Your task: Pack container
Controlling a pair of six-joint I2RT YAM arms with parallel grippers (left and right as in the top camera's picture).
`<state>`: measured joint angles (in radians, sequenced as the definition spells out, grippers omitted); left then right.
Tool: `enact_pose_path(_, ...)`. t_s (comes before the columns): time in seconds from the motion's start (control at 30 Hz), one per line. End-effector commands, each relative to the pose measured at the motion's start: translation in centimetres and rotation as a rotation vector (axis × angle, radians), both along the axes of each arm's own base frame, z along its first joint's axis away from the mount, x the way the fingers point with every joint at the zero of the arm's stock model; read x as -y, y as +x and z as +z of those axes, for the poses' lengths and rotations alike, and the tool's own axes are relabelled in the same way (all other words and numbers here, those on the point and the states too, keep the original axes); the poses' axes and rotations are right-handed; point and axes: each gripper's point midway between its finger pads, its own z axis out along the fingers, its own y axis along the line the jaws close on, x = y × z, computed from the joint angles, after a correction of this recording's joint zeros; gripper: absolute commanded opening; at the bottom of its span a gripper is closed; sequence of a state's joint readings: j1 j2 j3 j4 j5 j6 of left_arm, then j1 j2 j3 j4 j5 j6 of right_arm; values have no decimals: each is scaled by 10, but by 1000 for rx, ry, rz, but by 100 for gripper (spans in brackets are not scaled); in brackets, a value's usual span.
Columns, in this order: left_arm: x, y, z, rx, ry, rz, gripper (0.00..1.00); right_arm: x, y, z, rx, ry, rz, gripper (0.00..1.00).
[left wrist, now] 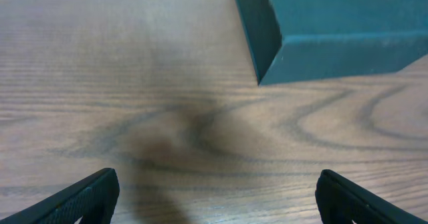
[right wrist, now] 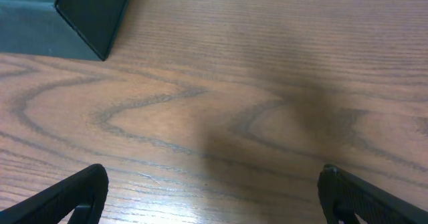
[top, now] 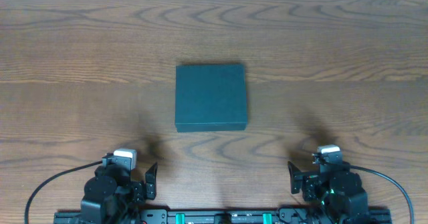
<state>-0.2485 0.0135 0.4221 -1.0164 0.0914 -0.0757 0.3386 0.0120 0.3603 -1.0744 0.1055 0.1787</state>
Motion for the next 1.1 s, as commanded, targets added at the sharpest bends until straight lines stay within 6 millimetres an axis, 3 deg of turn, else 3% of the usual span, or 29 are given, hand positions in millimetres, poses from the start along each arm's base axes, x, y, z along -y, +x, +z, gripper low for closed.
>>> enact_pose_path(0.0,0,-2,-13,-27,25,-17,95,1,0,-1,1,4,-11,99)
enact_pose_path(0.33,-2,-10,-38,-106,61,-38,95,1,0,-1,1,4,-11,99)
enact_pose_path(1.07,-1,-10,-38,-101,75,-54,95,1,0,-1,1,4,-11,99)
